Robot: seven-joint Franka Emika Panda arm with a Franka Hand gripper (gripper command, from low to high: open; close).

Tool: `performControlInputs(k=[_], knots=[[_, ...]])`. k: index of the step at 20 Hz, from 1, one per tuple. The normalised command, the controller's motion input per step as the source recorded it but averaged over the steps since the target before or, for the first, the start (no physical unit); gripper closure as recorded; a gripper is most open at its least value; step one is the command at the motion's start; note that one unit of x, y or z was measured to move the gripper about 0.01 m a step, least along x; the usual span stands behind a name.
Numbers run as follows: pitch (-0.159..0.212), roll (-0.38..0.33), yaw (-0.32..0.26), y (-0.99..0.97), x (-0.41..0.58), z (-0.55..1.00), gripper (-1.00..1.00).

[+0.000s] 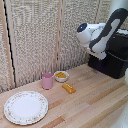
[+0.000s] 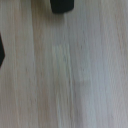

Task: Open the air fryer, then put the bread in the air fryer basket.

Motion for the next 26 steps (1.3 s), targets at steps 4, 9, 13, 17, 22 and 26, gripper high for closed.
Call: performControlInputs(k=[4, 9, 13, 17, 22, 26], knots=[[-0.047, -0.022, 0.113, -0.65, -0.055, -0.01, -1.00], [-0.009, -0.028, 0.101, -0.58, -0.061, -0.03, -1.00], [0.002, -0.019, 0.066, -0.51, -0.110, -0.02, -1.00], [0.065, -0.004, 0.085, -0.37, 0.009, -0.06, -1.00], [0.106, 0.014, 0.124, -0.21, 0.191, -0.17, 1.00], [0.018, 0.025, 0.036, -0.04, 0.063, -0.02, 1.00]])
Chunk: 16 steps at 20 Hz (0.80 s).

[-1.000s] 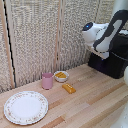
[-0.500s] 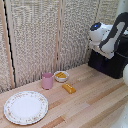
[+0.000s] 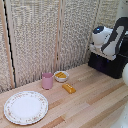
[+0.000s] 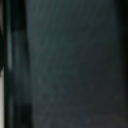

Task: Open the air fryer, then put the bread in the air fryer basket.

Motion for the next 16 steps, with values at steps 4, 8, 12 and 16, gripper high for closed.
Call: performControlInputs(k=[4, 8, 12, 16], knots=[[0.000, 0.000, 0.000, 0.00, 0.000, 0.00, 1.00], [0.018, -0.005, -0.002, 0.08, 0.012, 0.00, 1.00], [0.119, 0.009, -0.006, 0.34, 0.013, 0.08, 1.00], [0.279, 0.135, -0.001, 0.36, -0.010, 0.17, 1.00]])
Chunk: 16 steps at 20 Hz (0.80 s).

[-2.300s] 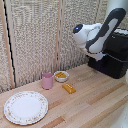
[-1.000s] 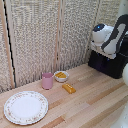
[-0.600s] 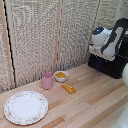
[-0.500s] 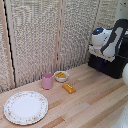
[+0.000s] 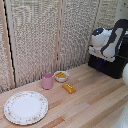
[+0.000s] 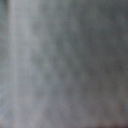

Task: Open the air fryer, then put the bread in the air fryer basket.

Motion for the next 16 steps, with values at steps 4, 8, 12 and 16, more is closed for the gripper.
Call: performControlInputs(k=[4, 8, 12, 16], knots=[[0.186, 0.261, -0.045, 0.36, -0.030, 0.12, 1.00], [0.085, 0.288, -0.111, 0.37, -0.001, 0.19, 1.00], [0.077, 0.255, -0.124, 0.44, 0.000, 0.13, 1.00], [0.084, 0.269, -0.093, 0.42, 0.000, 0.23, 1.00]])
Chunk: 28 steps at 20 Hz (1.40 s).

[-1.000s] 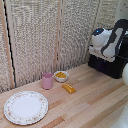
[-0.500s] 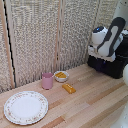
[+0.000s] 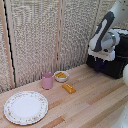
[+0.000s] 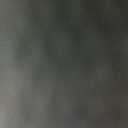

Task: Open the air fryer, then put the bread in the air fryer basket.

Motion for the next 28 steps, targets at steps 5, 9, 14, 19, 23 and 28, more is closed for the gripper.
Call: performControlInputs(k=[5, 9, 14, 19, 23, 28], knots=[[0.026, 0.203, -0.069, 0.49, -0.070, 0.44, 1.00], [0.011, 0.182, -0.050, 0.55, -0.086, 0.51, 1.00], [-0.002, 0.088, -0.107, 0.65, -0.066, 0.31, 1.00], [-0.027, 0.050, -0.146, 0.70, -0.130, -0.02, 1.00], [-0.003, 0.046, -0.115, 0.62, -0.178, -0.15, 1.00], [0.000, -0.001, -0.053, 0.31, 0.003, -0.21, 1.00]])
